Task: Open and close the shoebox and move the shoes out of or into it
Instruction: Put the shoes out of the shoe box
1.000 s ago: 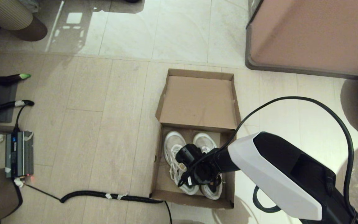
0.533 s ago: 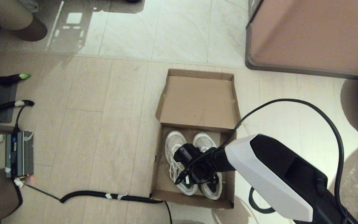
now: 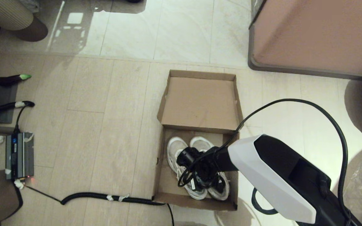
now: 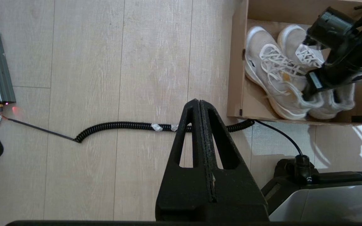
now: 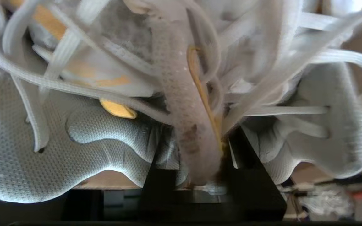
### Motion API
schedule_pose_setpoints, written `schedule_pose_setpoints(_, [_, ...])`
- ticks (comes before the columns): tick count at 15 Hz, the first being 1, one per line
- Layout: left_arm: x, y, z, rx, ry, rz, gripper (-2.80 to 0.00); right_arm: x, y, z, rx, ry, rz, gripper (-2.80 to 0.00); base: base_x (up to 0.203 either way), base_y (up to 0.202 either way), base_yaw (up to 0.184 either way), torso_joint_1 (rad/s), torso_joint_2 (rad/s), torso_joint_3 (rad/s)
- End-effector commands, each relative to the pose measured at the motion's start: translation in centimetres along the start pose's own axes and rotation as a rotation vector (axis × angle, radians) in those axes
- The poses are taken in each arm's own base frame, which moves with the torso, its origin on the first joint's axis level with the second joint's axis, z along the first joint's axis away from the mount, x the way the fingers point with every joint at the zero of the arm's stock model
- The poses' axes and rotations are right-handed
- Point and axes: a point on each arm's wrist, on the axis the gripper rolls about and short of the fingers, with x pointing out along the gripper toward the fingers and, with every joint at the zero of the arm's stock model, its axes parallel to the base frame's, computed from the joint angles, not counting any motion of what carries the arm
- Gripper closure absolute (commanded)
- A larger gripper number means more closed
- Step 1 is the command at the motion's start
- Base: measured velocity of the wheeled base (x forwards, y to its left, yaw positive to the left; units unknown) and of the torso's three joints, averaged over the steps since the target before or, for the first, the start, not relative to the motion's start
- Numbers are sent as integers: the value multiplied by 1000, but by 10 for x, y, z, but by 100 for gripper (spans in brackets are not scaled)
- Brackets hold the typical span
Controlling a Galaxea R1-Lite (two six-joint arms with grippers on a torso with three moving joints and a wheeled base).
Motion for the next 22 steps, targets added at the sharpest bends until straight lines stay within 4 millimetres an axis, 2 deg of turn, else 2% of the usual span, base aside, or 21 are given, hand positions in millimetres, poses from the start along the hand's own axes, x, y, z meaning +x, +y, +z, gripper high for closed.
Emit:
schedule_pose_setpoints(1, [0,0,0,0,1,0,0,-8,-2,1,12,10,6,0,0,0,0,0,0,0])
schedule_pose_setpoints(3, [0,0,0,0,0,0,0,-13,-3,2,18,9,9,0,0,0,0,0,0,0])
schedule_pose_setpoints(4, [0,0,0,0,0,0,0,-27,-4,7,23,-7,25,0,0,0,0,0,0,0])
schedule_pose_setpoints(7, [0,0,0,0,0,0,0,-82,-12,13,15,14,119,0,0,0,0,0,0,0])
schedule_pose_setpoints(12, [0,0,0,0,-1,0,0,-155,-28,1,-4,98,227,0,0,0,0,0,0,0])
schedule_pose_setpoints(19, [0,0,0,0,-1,0,0,-232,-72,-44,-47,125,289,0,0,0,0,0,0,0])
schedule_pose_setpoints(22, [0,0,0,0,-1,0,0,-262,-108,-47,25,67,317,0,0,0,0,0,0,0])
